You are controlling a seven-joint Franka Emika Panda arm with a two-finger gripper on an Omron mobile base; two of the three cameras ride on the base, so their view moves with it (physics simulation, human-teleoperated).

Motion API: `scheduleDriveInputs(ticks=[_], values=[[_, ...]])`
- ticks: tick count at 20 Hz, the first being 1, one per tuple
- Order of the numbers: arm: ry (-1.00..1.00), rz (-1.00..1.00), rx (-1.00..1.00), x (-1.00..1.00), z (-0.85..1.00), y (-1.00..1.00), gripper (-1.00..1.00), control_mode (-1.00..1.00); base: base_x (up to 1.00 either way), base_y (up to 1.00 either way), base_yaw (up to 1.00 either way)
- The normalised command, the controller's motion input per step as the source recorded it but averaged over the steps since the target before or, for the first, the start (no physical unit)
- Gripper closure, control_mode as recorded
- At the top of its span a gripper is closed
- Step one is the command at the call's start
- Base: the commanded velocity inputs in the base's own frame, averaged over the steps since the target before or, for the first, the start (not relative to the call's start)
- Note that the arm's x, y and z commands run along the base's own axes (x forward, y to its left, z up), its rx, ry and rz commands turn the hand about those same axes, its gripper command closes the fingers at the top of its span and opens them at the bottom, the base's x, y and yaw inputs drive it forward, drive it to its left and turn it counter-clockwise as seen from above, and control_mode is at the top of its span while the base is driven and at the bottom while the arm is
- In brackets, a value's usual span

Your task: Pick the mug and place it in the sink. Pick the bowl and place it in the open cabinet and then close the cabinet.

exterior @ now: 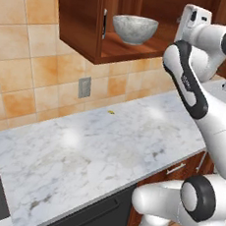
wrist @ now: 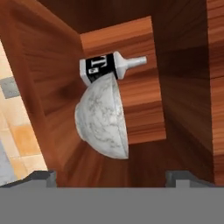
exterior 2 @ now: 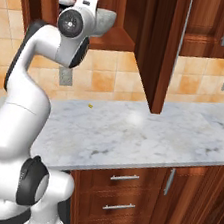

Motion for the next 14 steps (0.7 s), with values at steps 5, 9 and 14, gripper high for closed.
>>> scheduleDriveInputs(ticks=[5,9,14], values=[[0.07,0.0,0.06,-1.0,-0.04,-0.22,-1.0,-1.0,0.0,0.0,0.0],[-0.14,0.0,0.05,-1.0,-0.23,-0.13,-1.0,-1.0,0.0,0.0,0.0],[-0.35,0.0,0.04,-1.0,-0.19,-0.08,-1.0,-1.0,0.0,0.0,0.0]])
